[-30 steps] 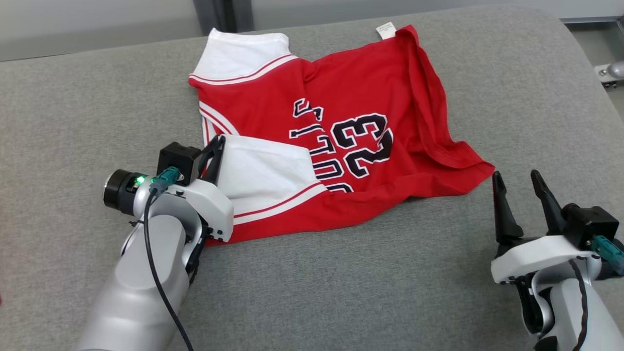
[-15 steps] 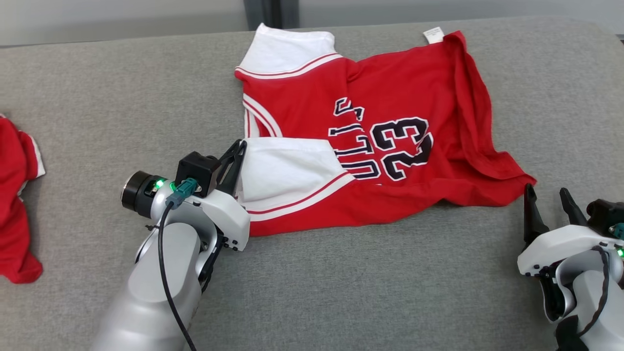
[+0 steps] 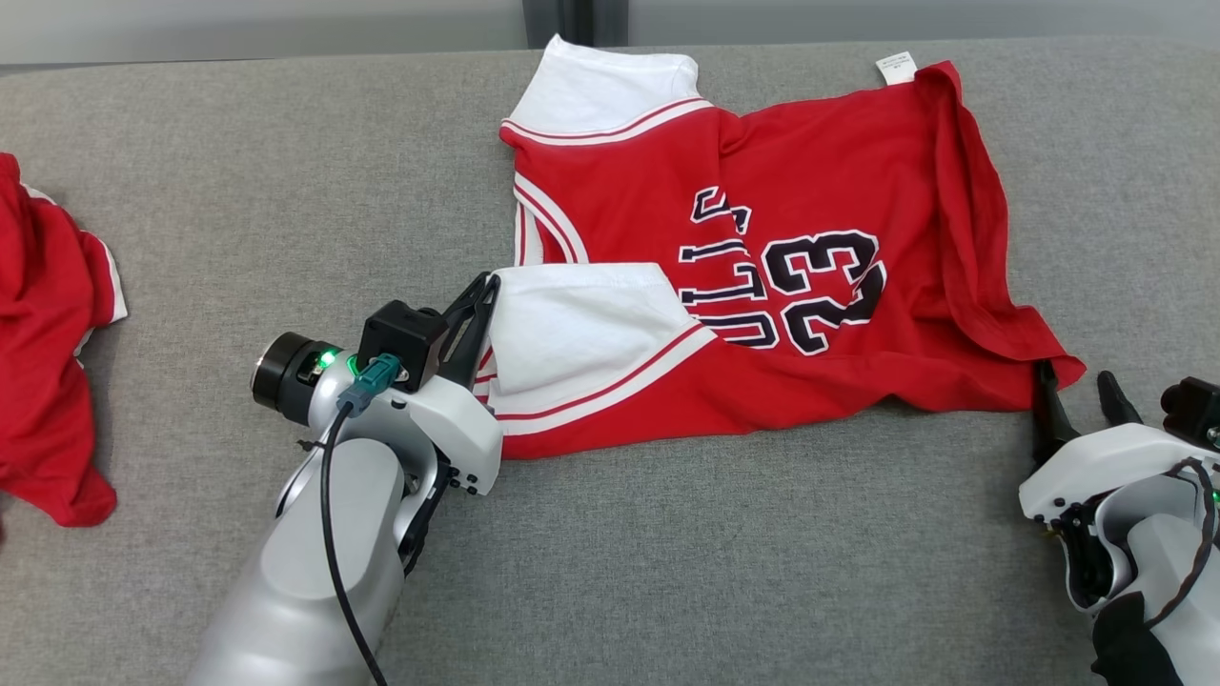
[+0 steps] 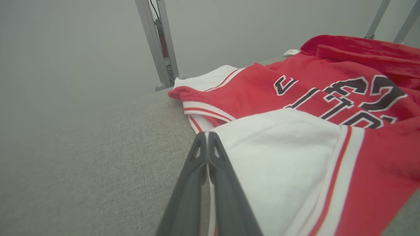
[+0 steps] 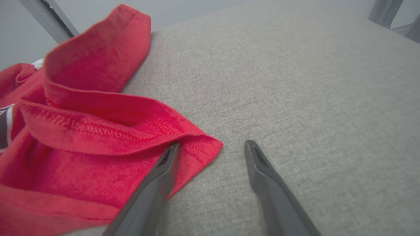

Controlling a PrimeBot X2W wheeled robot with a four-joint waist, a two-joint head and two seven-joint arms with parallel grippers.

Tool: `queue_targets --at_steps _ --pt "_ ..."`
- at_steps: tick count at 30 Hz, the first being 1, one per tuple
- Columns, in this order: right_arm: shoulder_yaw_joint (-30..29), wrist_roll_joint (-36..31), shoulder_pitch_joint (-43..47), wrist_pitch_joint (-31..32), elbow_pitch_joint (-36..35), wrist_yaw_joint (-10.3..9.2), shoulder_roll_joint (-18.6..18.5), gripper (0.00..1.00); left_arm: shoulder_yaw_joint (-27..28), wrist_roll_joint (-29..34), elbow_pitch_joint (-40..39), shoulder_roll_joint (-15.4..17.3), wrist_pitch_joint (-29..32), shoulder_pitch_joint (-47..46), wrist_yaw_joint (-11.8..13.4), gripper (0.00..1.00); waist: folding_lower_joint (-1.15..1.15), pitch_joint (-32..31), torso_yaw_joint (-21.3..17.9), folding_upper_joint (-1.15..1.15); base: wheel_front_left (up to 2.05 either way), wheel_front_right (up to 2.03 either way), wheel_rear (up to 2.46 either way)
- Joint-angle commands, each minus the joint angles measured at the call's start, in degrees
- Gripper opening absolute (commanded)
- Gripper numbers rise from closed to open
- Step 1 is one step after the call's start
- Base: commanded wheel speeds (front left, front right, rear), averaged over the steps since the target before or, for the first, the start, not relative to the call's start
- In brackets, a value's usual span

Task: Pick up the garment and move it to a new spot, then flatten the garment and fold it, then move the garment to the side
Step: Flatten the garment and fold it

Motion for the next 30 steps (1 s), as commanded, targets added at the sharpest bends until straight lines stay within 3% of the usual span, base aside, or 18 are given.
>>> queue_targets --at_steps 1,2,3,4,19,30 --pt "0.92 0.75 0.26 0.35 1.08 0.06 0.65 0.94 0.04 0.06 -0.27 0.25 -0.04 0.50 -0.01 0.00 0.00 -0.03 0.10 0.00 0.00 0.00 0.00" --pt "1.75 1.55 0.14 0.40 1.26 0.08 0.77 0.46 0.03 0.00 -0.39 0.23 -0.04 0.59 0.05 0.00 0.00 -0.08 0.16 0.00 0.00 0.00 0.00" --pt "2.61 2.42 0.08 0.42 1.39 0.09 0.77 0.27 0.02 -0.06 -0.47 0.23 -0.04 0.69 0.12 0.00 0.00 -0.16 0.20 0.00 0.00 0.00 0.00" --pt "3.31 3.17 0.13 0.42 1.42 0.09 0.65 0.00 0.01 -0.11 -0.56 0.23 -0.04 0.83 0.17 0.00 0.00 -0.26 0.23 0.00 0.00 0.00 0.00" --pt "8.75 13.28 3.10 0.21 -5.75 0.08 -2.47 0.00 2.02 -1.14 -5.95 0.21 -0.04 6.24 0.80 0.00 0.00 -7.07 0.16 0.00 0.00 0.00 0.00" --pt "12.25 26.17 -0.76 3.04 -12.12 0.08 -5.09 0.00 8.28 -0.13 -22.97 0.56 -0.04 10.45 1.77 0.00 0.00 -14.78 0.89 0.00 0.00 0.00 0.00"
